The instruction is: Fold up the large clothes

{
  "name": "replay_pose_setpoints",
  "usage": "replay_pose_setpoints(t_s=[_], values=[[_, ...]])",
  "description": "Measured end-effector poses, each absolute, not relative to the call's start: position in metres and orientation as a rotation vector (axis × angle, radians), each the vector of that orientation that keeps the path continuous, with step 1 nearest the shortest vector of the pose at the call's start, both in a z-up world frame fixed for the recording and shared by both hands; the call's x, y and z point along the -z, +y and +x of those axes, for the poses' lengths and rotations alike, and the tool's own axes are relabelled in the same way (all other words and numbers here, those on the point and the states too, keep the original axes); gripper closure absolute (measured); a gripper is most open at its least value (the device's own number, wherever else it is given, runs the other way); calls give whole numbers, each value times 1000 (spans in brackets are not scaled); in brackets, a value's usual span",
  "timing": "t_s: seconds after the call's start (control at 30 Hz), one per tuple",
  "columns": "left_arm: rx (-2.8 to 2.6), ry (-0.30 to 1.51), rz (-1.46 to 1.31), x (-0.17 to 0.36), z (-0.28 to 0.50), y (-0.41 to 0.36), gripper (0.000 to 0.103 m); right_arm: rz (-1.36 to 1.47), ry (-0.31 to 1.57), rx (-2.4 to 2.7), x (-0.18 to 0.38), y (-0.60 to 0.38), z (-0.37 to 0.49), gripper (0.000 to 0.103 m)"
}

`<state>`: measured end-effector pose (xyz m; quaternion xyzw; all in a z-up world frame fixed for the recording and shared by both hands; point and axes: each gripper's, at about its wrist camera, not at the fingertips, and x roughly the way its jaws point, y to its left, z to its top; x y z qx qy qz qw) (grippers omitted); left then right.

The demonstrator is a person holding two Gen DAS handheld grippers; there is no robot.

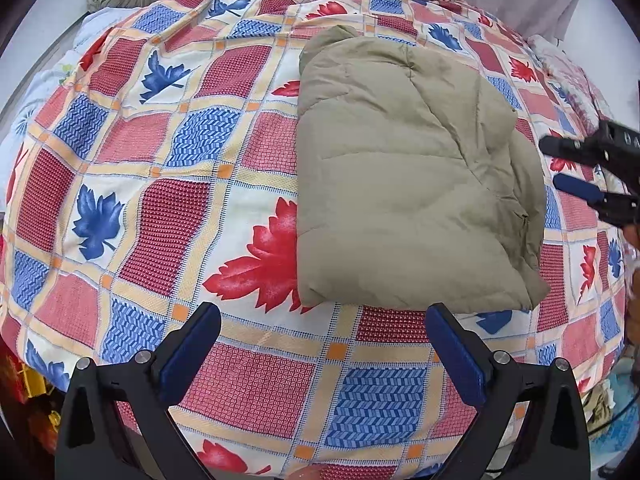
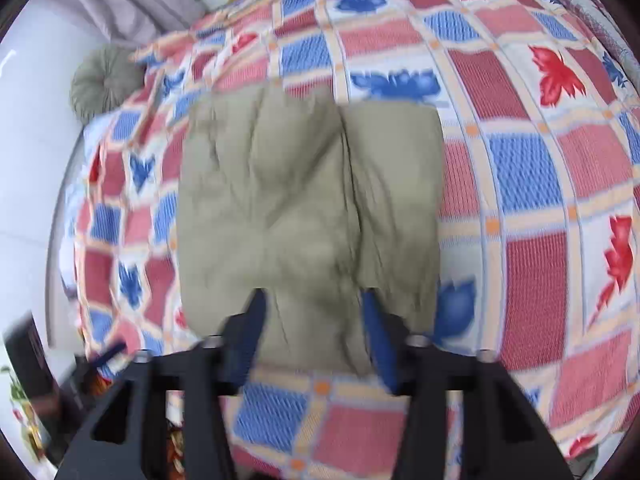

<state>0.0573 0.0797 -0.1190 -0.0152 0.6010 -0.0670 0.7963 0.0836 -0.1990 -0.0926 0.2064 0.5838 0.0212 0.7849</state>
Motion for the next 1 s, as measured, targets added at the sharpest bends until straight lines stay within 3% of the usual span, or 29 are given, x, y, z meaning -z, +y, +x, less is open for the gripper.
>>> replay_pose_setpoints(t_s=[0.2,0.27,0.37,0.53,0.73,1.0], values=[[105,1290,-51,125,66,90,1,613,1176,13,99,-209,155,45],[93,1286,-57,129,69,93,1,633,1180,45,110,-209,174,67],[86,1273,-50,137,78,91,1,622,1236,131,139,-212,189,78],[110,1255,-54,158,111,76,1,692,1304,205,186,-230,182,83],[151,1273,-26,191,126,47,1,637,1320,188,204,-232,182,83],[143,1275,22,187,119,42,1,632,1345,166,220,-236,181,84]])
